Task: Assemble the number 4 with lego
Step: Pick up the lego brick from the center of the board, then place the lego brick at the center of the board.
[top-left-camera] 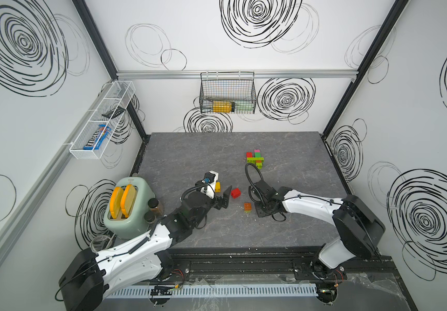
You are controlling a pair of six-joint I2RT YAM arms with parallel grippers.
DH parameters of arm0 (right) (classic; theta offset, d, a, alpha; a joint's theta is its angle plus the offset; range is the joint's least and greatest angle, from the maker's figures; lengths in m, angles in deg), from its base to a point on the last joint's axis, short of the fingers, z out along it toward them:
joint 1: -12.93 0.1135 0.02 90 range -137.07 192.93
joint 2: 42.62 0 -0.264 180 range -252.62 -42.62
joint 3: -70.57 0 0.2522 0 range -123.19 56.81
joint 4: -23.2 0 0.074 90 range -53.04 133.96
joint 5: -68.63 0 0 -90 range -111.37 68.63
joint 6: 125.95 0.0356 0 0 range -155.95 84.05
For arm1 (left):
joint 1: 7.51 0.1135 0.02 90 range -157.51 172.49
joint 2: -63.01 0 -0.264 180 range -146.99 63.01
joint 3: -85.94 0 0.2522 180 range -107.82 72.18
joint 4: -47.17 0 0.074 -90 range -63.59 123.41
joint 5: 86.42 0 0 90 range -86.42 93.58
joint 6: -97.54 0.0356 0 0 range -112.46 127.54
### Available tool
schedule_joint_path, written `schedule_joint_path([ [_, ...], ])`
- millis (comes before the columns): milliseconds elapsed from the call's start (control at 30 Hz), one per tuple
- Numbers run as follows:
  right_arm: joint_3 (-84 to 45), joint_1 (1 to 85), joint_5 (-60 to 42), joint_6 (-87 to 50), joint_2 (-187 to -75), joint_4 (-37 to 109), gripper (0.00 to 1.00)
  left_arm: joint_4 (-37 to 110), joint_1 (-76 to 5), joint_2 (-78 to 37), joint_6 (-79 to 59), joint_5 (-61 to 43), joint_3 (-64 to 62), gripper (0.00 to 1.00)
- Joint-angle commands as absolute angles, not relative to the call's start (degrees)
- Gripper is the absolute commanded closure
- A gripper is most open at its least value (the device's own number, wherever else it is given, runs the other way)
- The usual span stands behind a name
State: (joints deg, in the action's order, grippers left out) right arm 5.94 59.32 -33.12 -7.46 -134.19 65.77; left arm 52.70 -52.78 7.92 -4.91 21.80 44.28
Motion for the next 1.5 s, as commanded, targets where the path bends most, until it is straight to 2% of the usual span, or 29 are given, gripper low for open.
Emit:
schedule_joint_path([
  [0,3.8,63.1,-44.0,-3.6,-136.6,73.2,0.99,50.2,-51.3,9.0,-10.9,24.0,42.8,0.04],
  [200,4.3,69.0,-52.8,0.9,-138.6,76.6,0.92,45.6,-45.4,9.5,-16.6,22.3,42.9,0.04],
  [300,4.1,71.9,-55.3,3.3,-140.8,80.0,0.85,45.0,-43.6,10.0,-18.9,21.0,42.9,0.04],
  [500,4.0,76.4,-54.6,5.9,-143.6,82.9,0.67,42.8,-42.1,10.9,-19.6,23.2,42.5,0.04],
  [600,3.0,77.7,-53.9,6.2,-145.3,83.7,0.62,39.7,-40.6,10.5,-20.6,24.1,41.4,0.04],
  [867,1.1,78.5,-51.7,4.6,-145.9,82.2,0.58,40.9,-39.2,9.8,-21.3,20.6,41.9,0.04],
  [1233,-0.1,78.5,-45.9,1.5,-141.3,80.7,0.56,39.8,-38.9,7.5,-21.5,19.8,40.9,0.04],
  [1467,-0.7,78.4,-41.0,-0.7,-138.2,77.8,0.49,38.1,-38.2,6.5,-22.3,20.3,40.1,0.04],
])
